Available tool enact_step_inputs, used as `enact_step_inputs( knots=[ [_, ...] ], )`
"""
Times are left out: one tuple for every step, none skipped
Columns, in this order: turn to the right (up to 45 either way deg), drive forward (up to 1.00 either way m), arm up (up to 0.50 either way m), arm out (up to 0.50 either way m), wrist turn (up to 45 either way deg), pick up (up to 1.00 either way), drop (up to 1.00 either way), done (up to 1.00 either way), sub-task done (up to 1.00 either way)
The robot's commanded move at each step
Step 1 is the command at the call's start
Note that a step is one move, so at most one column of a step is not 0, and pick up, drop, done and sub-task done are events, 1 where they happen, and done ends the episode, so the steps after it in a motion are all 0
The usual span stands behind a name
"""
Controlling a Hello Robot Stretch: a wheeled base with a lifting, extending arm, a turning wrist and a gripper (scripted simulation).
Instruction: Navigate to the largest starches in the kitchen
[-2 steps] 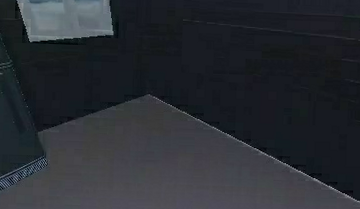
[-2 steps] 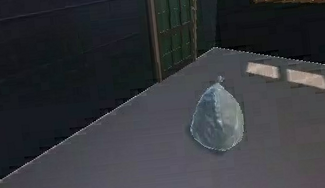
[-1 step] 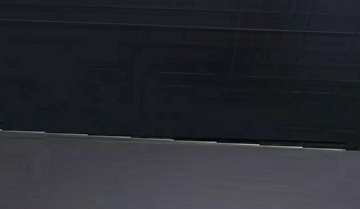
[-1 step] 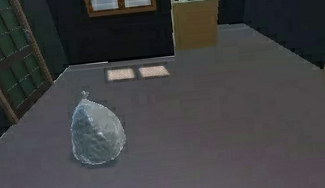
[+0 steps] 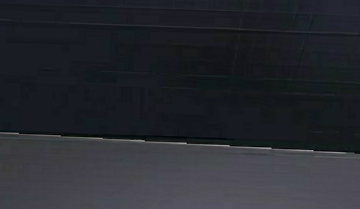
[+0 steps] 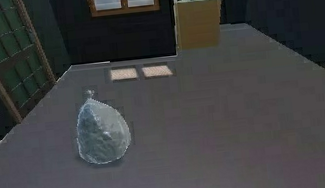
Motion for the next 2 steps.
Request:
enact_step_inputs(
  knots=[
    [-45.0, 0.00, 0.00, 0.00, 0.0, 0.00, 0.00, 0.00, 0.00],
    [-39.0, 0.00, 0.00, 0.00, 0.0, 0.00, 0.00, 0.00, 0.00]
  ],
)
